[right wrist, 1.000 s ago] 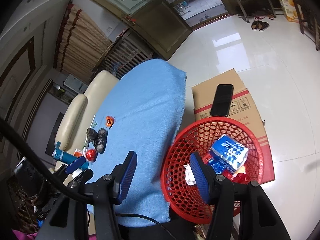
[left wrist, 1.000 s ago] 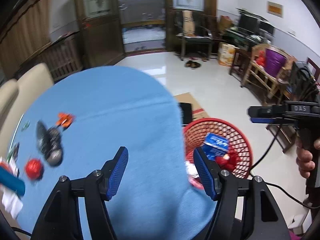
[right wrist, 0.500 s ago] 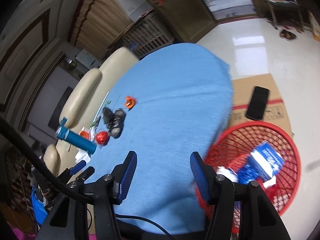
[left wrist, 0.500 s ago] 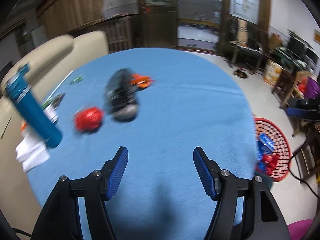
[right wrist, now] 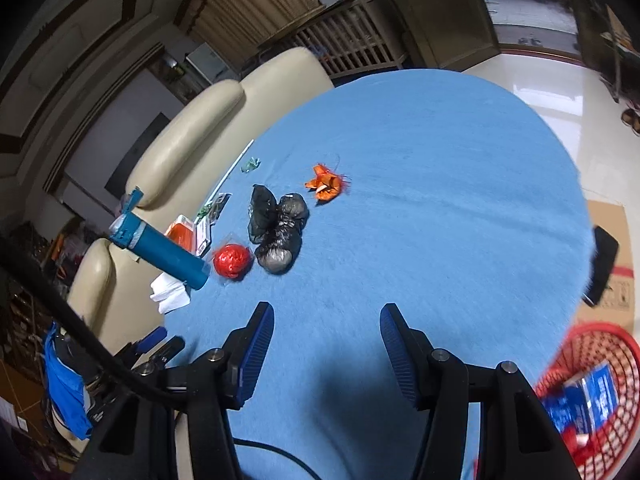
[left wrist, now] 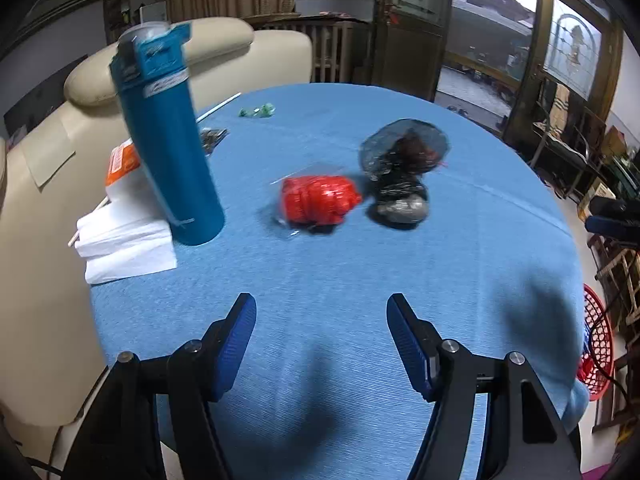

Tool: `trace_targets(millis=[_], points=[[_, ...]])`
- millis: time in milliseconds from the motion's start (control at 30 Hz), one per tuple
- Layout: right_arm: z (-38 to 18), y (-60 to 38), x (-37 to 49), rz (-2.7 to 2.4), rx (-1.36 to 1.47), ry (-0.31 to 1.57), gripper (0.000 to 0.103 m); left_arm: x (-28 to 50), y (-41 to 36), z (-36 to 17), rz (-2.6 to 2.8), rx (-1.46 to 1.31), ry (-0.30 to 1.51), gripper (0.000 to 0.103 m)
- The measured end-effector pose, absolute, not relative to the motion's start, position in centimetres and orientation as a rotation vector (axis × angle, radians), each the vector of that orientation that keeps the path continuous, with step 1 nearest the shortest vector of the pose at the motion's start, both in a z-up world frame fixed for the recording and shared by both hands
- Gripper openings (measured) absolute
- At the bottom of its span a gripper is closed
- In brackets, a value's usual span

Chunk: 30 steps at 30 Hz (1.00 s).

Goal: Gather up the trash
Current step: 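Move both tools back over the table toward the black bags, then grasp the black plastic bags with the right tool while the left tool approaches the clear box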

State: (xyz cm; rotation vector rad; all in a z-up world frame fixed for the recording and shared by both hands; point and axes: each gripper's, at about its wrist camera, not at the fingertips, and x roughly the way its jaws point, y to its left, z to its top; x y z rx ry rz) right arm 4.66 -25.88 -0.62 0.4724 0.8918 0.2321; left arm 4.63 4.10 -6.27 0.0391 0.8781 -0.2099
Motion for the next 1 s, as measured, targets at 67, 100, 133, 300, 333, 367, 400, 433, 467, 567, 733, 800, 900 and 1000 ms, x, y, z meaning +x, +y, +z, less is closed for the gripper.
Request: trace_targets(millis=[67, 100, 133, 300, 333, 367, 400, 433, 467, 567, 733, 800, 900, 1000], points=[[-1.0, -25.3, 6.5, 0.234, 0.476, 0.908, 0.060, 5.2, 4.8, -6.8, -0.198, 0.032, 0.885, 0.069], [-1.3, -24.8, 7.5, 0.243, 0.482, 0.917, 0.060, 5.5, 5.1, -6.9, -0.193, 0.030, 0.887, 0.069], [-1.4, -24.4, 8.3, 0.251, 0.483, 0.925, 0.060, 6.0, 5.4, -7.1, -0.186, 0.027, 0.890, 0.069], [-2.8, -20.4, 12.9, 0.313, 0.454, 0.989, 0.060, 8.0, 6.7, -7.4, -0.162, -0.002, 0.889, 0.069], [-3.2, -19.5, 13.8, 0.323, 0.453, 1.001, 0.060, 8.2, 7.0, -7.4, -0.159, -0.004, 0.887, 0.069], [-3.5, -18.5, 14.8, 0.335, 0.449, 1.011, 0.060, 8.4, 7.1, -7.3, -0.157, -0.004, 0.886, 0.069], [-3.8, -17.8, 15.6, 0.342, 0.443, 1.017, 0.060, 8.7, 7.3, -7.3, -0.154, -0.002, 0.884, 0.069], [-4.1, -17.1, 16.4, 0.344, 0.435, 1.022, 0.060, 9.0, 7.5, -7.3, -0.153, 0.001, 0.881, 0.069], [-4.6, -16.2, 17.4, 0.343, 0.427, 1.028, 0.060, 9.2, 7.6, -7.2, -0.153, 0.004, 0.879, 0.069], [-5.8, -14.4, 19.9, 0.335, 0.413, 1.043, 0.060, 10.1, 7.9, -6.5, -0.166, 0.003, 0.863, 0.069], [-8.1, -12.2, 22.8, 0.311, 0.399, 1.078, 0.060, 11.6, 7.3, -4.9, -0.203, 0.005, 0.804, 0.076], [-9.2, -11.6, 23.6, 0.287, 0.393, 1.096, 0.060, 12.5, 6.5, -4.6, -0.223, 0.015, 0.795, 0.076], [-10.1, -10.9, 23.9, 0.284, 0.363, 1.107, 0.047, 13.6, 5.4, -4.9, -0.255, 0.020, 0.799, 0.077], [-10.1, -11.2, 23.3, 0.289, 0.336, 1.090, 0.043, 15.1, 4.4, -5.6, -0.272, 0.015, 0.829, 0.077]])
